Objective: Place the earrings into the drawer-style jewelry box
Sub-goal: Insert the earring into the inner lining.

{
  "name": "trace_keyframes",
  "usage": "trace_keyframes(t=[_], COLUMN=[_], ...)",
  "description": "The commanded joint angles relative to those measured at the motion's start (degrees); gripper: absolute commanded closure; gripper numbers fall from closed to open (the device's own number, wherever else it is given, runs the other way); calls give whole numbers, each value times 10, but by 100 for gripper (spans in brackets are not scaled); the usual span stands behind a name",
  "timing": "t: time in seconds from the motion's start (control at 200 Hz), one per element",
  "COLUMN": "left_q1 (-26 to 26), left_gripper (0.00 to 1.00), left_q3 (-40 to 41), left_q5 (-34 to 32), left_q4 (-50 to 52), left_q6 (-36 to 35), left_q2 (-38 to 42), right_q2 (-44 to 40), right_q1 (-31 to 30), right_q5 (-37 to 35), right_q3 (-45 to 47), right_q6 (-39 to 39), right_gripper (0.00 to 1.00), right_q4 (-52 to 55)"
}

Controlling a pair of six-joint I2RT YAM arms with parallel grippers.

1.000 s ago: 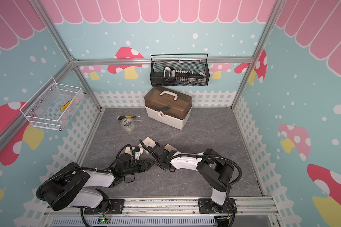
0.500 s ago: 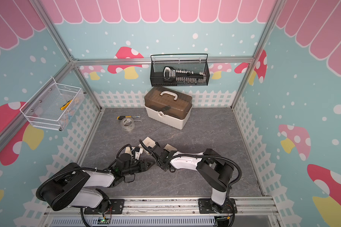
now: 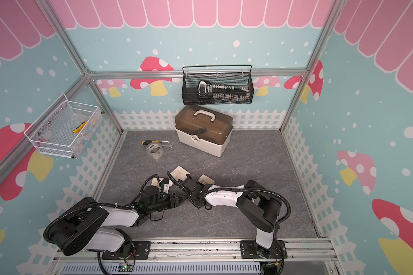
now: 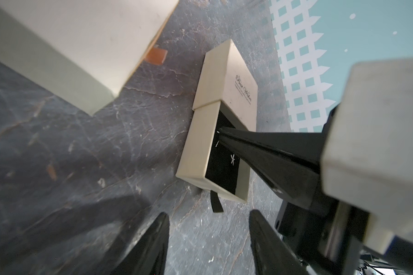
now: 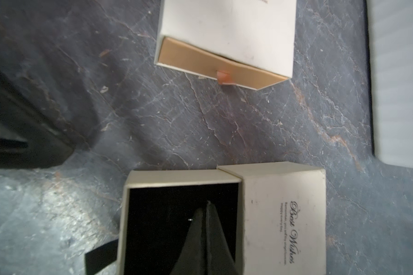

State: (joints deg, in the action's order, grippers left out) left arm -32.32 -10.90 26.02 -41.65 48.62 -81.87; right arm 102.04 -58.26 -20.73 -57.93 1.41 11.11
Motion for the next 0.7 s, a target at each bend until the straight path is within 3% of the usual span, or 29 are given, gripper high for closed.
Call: trace_keyframes(t=[0.0, 0.695], left_q1=[3, 0], left_gripper=[45, 46], left_q3=[0, -19], left_q5=[6, 20], left_q4=[-3, 2], left_q6=[-8, -20], left_q2=[5, -15], right_q2=[13, -33], right_q1=[-7, -11], right_q5=[-8, -19], right_q3=[-9, 1], right_q6=[13, 5], right_gripper=[100, 100], right_q4=[6, -6])
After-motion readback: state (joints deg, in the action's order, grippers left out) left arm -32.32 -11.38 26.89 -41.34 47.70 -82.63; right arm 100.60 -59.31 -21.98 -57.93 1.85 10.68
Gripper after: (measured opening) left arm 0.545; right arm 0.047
